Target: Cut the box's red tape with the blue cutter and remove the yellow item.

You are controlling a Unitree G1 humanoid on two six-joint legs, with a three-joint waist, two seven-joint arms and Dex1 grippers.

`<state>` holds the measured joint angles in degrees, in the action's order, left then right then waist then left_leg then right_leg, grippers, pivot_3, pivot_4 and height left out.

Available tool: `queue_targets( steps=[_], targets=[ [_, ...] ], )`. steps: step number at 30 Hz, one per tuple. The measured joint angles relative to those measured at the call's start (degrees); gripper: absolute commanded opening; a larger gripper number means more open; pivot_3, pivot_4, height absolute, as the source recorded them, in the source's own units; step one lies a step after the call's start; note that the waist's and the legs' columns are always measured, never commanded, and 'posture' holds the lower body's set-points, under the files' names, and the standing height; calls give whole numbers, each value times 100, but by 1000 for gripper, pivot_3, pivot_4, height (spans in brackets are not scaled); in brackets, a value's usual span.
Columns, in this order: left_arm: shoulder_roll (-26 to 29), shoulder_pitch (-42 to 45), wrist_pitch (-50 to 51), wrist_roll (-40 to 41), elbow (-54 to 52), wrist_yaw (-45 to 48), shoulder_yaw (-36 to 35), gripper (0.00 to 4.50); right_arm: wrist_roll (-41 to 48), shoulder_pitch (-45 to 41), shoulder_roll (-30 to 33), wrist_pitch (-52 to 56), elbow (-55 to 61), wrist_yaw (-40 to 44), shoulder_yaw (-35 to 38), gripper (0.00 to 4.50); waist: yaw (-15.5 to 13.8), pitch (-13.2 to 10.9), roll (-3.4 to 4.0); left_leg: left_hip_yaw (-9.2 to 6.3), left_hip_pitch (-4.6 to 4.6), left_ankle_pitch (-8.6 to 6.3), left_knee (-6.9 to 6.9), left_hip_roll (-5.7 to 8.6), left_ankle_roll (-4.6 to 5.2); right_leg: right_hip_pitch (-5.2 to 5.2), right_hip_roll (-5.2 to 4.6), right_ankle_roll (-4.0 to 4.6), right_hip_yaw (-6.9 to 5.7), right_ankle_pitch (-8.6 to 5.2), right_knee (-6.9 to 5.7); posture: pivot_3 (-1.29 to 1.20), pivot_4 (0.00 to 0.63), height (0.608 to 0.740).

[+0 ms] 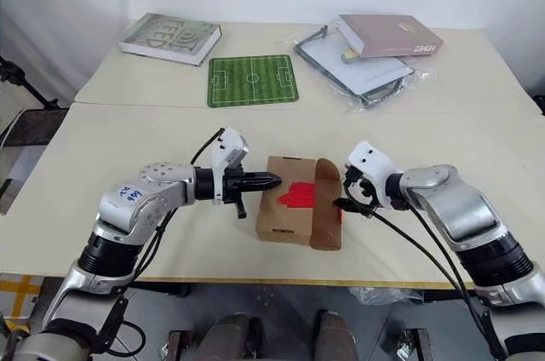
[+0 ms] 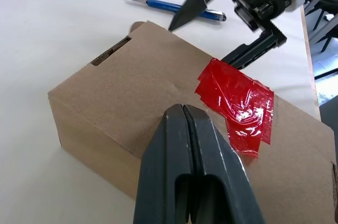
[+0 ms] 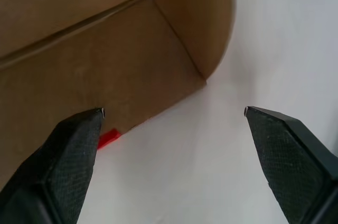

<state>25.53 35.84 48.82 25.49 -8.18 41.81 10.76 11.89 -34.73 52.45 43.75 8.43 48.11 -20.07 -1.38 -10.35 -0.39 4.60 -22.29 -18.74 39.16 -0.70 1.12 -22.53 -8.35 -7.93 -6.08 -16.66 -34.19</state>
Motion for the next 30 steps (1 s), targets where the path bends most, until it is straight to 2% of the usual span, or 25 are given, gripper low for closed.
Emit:
queue_targets(
  steps=[3, 6, 16, 21, 30],
  targets=[
    [-9, 2, -1, -10, 2, -26, 1, 0, -274, -49, 43, -347, -89, 217, -90, 4446, -6, 0, -1, -1, 0, 0, 1, 0, 0, 3, 0, 0, 0, 0, 2, 0, 150, 740],
    [-9, 2, 4, -11, 0, -37, -3, 0, -187, -53, -96, -152, -205, 298, 96, 4446, -4, 0, -1, -2, 0, 0, 2, -2, 0, 3, 0, 0, -2, 0, 0, 0, 150, 740],
    [-58, -4, 18, -11, -7, -82, -23, 0, 1127, -250, -646, 2774, -369, 109, 1709, 4446, -8, 0, 0, -5, -1, 1, 4, -3, 0, 3, -2, 1, -2, 0, -3, 0, 150, 740],
    [-90, -2, -24, -28, 16, -89, -27, 0, 1673, -537, -1281, 3947, -914, -69, 2382, 4446, 4, 0, 0, -3, -1, 1, 4, -2, 0, -3, -2, 1, 0, 0, -13, 0, 150, 740],
    [-119, 41, -19, -73, 69, -91, -16, 0, 1916, -592, -1614, 4160, -1315, -280, 2556, 4446, 10, 1, 0, 1, 3, 1, 4, 1, 0, -2, -3, 1, 1, 0, -21, 0, 150, 740]
  ],
)
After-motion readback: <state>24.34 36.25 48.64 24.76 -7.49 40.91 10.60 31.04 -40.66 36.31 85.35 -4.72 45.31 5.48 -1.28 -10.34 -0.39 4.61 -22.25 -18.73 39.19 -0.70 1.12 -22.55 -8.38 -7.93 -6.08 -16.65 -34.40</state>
